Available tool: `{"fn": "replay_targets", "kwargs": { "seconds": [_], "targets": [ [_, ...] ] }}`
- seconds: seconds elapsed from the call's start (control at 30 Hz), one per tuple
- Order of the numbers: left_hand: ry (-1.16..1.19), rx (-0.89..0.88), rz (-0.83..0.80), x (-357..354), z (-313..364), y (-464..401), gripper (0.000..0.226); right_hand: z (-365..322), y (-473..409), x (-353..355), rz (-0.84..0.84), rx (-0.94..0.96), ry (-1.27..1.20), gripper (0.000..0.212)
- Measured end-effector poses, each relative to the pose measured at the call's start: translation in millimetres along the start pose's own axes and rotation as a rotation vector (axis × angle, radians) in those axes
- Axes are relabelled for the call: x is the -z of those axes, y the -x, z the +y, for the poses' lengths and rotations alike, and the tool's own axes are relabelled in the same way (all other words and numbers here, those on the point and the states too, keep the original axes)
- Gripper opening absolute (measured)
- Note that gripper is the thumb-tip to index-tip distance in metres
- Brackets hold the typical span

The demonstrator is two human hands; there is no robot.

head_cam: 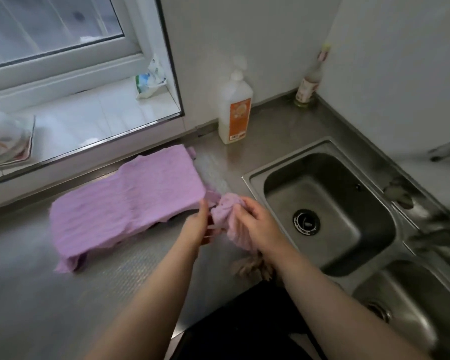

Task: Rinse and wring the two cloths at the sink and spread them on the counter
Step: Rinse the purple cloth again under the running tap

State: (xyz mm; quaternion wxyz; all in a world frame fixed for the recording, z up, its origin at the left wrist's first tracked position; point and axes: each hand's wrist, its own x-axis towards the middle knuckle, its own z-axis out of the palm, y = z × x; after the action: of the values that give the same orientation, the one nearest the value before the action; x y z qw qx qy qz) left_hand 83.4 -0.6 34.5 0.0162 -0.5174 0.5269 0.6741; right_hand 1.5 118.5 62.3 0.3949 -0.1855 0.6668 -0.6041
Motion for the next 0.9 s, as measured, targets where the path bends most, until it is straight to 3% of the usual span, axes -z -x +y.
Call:
{"fn": "replay_targets", "kwargs": {
  "seconds": [0.1, 0.17, 0.23, 0.3, 0.37, 0.47, 0.53, 0.6, 0.67, 0.73, 0.8, 0.9],
  "targets": [
    [0.315, -0.074, -0.086, -10, 35, 21, 0.061, -36, 12, 14, -0.177, -0.038, -0.422, 0.027],
    [0.347, -0.268, -0.059, -21, 57, 36, 0.049, -66, 23, 33, -0.288, -0.022, -0.579, 0.043],
    [0.354, -0.519, 0.043, -37, 75, 53, 0.035, -97, 34, 55, -0.335, 0.032, -0.626, 0.054],
    [0.213, -0.756, 0.146, -59, 90, 67, 0.024, -120, 47, 83, -0.33, 0.129, -0.58, 0.054],
    [0.112, -0.856, 0.126, -84, 95, 73, 0.015, -131, 57, 113, -0.278, 0.211, -0.537, 0.051],
    [-0.031, -0.827, 0.066, -125, 92, 82, 0.017, -130, 70, 157, -0.196, 0.216, -0.58, 0.047],
    [-0.257, -0.813, 0.006, -148, 87, 86, 0.04, -124, 79, 181, -0.144, 0.223, -0.614, 0.043],
    [-0.392, -0.667, -0.336, -170, 81, 85, 0.072, -116, 83, 203, -0.137, 0.235, -0.654, 0.039],
    [-0.368, -0.457, -0.676, -195, 71, 84, 0.087, -107, 86, 224, -0.143, 0.25, -0.658, 0.035],
    [-0.318, -0.438, -0.8, -215, 61, 77, 0.076, -98, 90, 247, -0.074, 0.252, -0.64, 0.038],
    [-0.26, -0.461, -0.802, -231, 56, 73, 0.052, -88, 96, 271, 0.041, 0.248, -0.624, 0.054],
    [-0.123, -0.384, -0.78, -249, 58, 73, 0.049, -70, 106, 303, 0.251, 0.149, -0.541, 0.07]
  ]
}}
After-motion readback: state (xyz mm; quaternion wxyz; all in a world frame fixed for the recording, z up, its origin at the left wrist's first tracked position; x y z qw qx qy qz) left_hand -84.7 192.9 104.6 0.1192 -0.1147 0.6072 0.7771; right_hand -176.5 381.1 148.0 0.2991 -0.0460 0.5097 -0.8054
